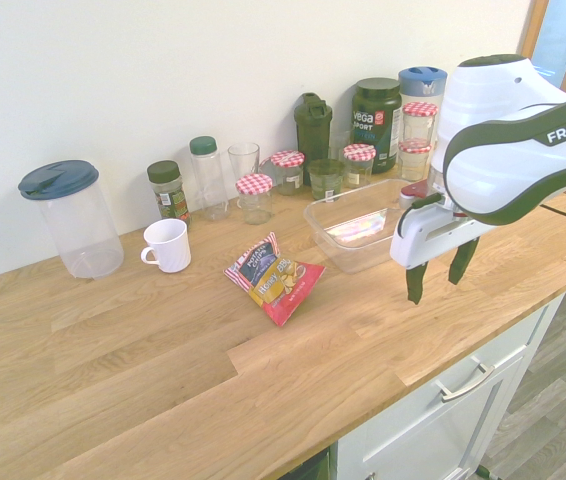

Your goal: Put the chip bag into the container

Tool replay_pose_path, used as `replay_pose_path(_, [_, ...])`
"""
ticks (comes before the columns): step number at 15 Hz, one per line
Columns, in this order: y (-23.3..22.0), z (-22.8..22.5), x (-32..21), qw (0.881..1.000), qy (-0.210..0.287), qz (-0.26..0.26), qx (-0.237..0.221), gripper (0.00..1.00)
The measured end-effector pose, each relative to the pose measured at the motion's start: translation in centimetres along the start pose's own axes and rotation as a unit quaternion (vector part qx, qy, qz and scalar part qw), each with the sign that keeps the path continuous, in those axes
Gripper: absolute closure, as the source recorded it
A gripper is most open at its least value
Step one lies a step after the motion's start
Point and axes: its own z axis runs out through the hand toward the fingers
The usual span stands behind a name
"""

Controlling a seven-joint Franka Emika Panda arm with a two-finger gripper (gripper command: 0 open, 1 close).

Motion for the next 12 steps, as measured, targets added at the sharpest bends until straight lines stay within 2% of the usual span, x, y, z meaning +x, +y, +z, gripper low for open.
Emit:
replay_pose_path(5, [-0.9,-0.6,-0.4,1.0,0.0,-0.012,0.009,0.0])
replay_pose_path(12, [-9.8,-6.4,-1.1,0.998,0.024,-0.048,0.04,0.0])
